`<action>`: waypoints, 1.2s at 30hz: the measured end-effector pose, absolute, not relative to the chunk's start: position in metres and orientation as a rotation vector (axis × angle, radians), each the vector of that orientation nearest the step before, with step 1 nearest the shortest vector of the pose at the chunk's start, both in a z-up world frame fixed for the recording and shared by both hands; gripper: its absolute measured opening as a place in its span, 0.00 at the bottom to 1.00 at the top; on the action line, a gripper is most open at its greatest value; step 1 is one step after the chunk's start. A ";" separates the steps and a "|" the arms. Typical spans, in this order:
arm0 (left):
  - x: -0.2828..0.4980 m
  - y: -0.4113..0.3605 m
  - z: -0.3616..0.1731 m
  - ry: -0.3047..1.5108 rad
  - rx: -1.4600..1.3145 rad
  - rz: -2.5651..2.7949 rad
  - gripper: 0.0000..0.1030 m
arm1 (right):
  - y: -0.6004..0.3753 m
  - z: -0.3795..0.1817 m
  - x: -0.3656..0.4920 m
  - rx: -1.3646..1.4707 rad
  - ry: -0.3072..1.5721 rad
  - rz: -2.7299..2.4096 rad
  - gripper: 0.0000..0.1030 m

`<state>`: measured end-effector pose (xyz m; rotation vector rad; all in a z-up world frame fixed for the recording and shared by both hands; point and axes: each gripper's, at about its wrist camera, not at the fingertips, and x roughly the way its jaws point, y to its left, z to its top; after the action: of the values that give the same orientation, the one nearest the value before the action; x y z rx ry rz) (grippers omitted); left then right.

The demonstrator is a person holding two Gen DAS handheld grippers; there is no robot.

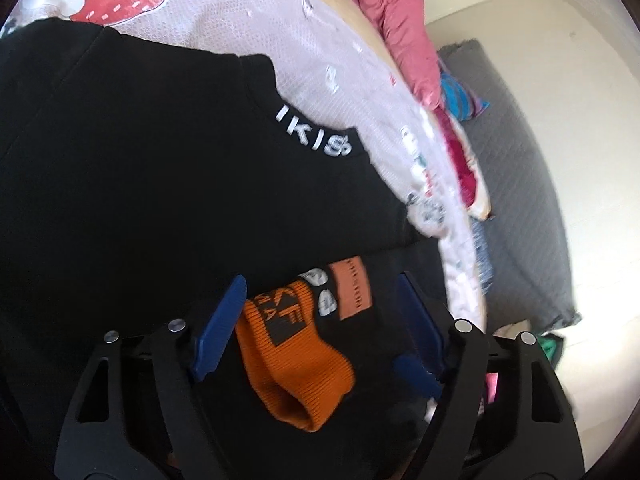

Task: Fold small clothes
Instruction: 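Lift the sleeve with the right tool and carry it across the shirt body, then grasp the orange cuff with the left tool while the right tool releases it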

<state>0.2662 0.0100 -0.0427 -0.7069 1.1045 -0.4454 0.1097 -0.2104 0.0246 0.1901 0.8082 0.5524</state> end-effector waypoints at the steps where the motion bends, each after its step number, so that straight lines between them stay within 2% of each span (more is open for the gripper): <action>1: 0.264 0.007 -0.043 1.116 -0.657 -0.421 0.66 | -0.219 0.026 0.111 0.214 0.806 0.534 0.48; 5: 0.254 -0.008 -0.044 1.141 -0.523 -0.393 0.66 | -0.251 0.031 0.117 0.295 0.790 0.464 0.48; 10: 0.248 -0.030 -0.047 1.129 -0.385 -0.353 0.54 | -0.284 0.036 0.124 0.374 0.767 0.390 0.49; 11: 0.250 -0.032 -0.048 1.124 -0.371 -0.346 0.47 | -0.291 0.037 0.124 0.392 0.762 0.374 0.49; 12: 0.250 -0.032 -0.047 1.114 -0.367 -0.349 0.28 | -0.295 0.037 0.126 0.403 0.757 0.361 0.49; 14: 0.253 -0.032 -0.048 1.114 -0.413 -0.390 0.12 | -0.308 0.039 0.126 0.434 0.742 0.335 0.49; 15: 0.254 -0.031 -0.048 1.115 -0.431 -0.406 0.09 | -0.312 0.040 0.127 0.443 0.737 0.325 0.49; 18: 0.256 -0.026 -0.039 1.092 -0.458 -0.443 0.08 | -0.328 0.042 0.126 0.481 0.720 0.284 0.49; 21: 0.253 -0.016 -0.013 1.012 -0.456 -0.458 0.07 | -0.340 0.041 0.127 0.510 0.717 0.263 0.53; 28: 0.236 0.012 0.034 0.852 -0.415 -0.410 0.07 | -0.343 0.038 0.128 0.525 0.724 0.243 0.53; 36: 0.231 0.038 0.038 0.826 -0.431 -0.376 0.07 | -0.331 0.034 0.129 0.481 0.749 0.235 0.54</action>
<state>0.2311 0.0385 0.0379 -0.4311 0.8265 -0.3759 0.1294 -0.3310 0.0336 0.4806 0.7486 0.2352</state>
